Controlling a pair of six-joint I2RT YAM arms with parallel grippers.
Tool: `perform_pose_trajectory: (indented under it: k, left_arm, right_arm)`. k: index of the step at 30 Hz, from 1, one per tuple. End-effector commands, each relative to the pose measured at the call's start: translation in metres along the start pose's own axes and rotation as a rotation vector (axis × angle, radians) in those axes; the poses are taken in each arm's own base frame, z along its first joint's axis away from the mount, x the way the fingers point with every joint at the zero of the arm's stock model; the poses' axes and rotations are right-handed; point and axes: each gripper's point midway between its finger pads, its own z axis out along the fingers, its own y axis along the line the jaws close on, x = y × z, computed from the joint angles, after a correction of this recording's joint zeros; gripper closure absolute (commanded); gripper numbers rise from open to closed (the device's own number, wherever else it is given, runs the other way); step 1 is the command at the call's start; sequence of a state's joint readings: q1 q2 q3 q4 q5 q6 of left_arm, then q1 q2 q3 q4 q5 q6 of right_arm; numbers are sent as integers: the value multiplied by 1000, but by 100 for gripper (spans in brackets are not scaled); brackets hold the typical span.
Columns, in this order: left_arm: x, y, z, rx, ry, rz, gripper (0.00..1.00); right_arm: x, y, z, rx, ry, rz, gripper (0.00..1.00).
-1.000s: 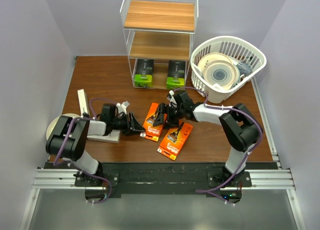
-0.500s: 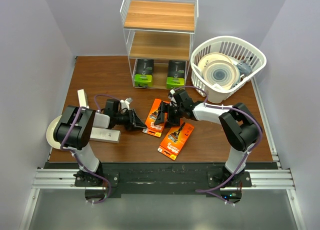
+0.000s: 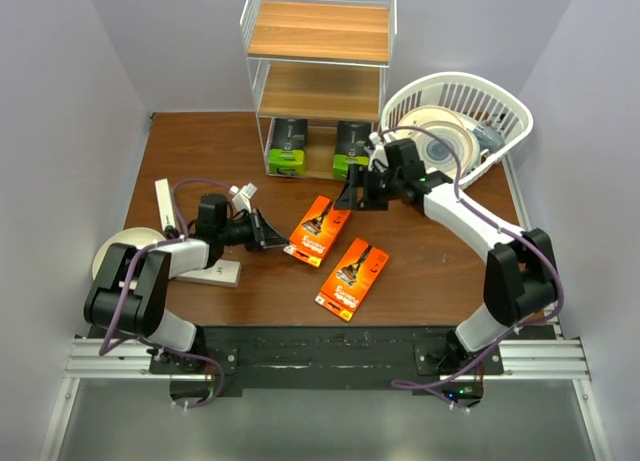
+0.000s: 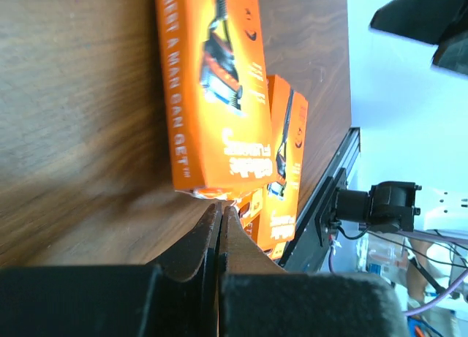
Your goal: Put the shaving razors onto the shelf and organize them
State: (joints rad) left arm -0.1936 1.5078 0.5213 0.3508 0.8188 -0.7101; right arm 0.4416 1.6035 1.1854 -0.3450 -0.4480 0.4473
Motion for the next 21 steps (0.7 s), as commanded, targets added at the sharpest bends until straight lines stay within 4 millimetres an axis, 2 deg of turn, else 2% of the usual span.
perform_pose_trajectory:
  k: [1, 6, 9, 10, 11, 14, 17, 21]
  left_arm:
    - [-14, -1, -11, -4, -68, 62, 100]
    - [-17, -2, -13, 22, -70, 50, 100]
    - [-19, -20, -16, 111, -84, 17, 100]
    - [-25, -33, -19, 178, -106, 54, 100]
    - [-25, -39, -20, 203, -106, 7, 100]
    - [-26, -45, -21, 227, -98, 21, 100]
    - [-24, -43, -20, 233, -76, 18, 100]
    - [-25, -44, -19, 240, -87, 10, 100]
  right_arm:
    - [11, -4, -11, 6, 43, -51, 26]
    - [19, 12, -3, -67, 61, -37, 25]
    - [23, 18, 5, -98, 69, 0, 20]
    - [27, 21, 9, -100, 79, 15, 17]
    - [28, 24, 13, -107, 83, 56, 15]
    - [35, 36, 26, -136, 113, 159, 8]
    - [41, 36, 39, -146, 140, 253, 5]
    - [50, 26, 53, -108, 186, 353, 4]
